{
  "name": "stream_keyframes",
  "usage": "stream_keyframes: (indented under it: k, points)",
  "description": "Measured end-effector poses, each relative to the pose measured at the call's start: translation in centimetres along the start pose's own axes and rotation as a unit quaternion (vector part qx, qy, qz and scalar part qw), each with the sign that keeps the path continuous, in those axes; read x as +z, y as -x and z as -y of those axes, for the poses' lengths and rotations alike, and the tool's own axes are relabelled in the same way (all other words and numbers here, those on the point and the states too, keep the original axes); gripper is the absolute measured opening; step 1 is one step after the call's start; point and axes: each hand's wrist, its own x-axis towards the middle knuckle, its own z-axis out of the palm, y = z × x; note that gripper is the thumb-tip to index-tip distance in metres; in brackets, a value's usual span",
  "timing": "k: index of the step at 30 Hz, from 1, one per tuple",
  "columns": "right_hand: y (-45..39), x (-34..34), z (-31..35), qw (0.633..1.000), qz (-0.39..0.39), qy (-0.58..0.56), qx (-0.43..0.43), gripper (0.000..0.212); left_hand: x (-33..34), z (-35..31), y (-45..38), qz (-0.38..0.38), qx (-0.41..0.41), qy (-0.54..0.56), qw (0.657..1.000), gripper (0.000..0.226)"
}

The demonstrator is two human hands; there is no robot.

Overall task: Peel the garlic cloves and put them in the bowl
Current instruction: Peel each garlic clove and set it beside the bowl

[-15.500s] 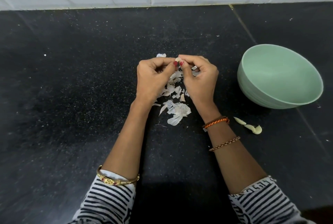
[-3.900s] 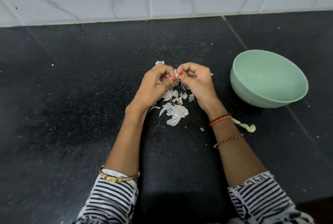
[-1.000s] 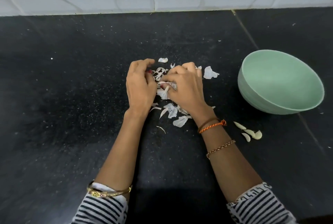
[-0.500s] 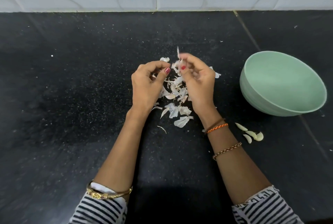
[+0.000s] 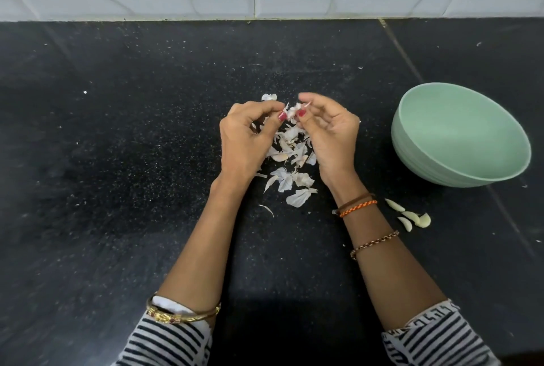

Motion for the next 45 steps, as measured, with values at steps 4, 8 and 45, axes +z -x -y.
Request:
stream_keyframes:
  k: [4,8,45]
  points:
    - [0.0,-0.2,-0.1,1.0,-0.013,-0.005,-0.007,0.016,0.1,-0.1,0.1,0.035,0.016,-0.018,0.999,0.013]
    - [-0.1,-0.2,0.0,1.0,0.008,-0.002,-0.02,0.023,0.0,-0.3,0.1,0.045,0.013,-0.013,0.999,0.014]
    - [-0.3,-0.1,0.5,0.997,0.009,-0.066,0.029,0.015,0.3,-1.0,0.4,-0.011,-0.03,-0.031,0.999,0.015]
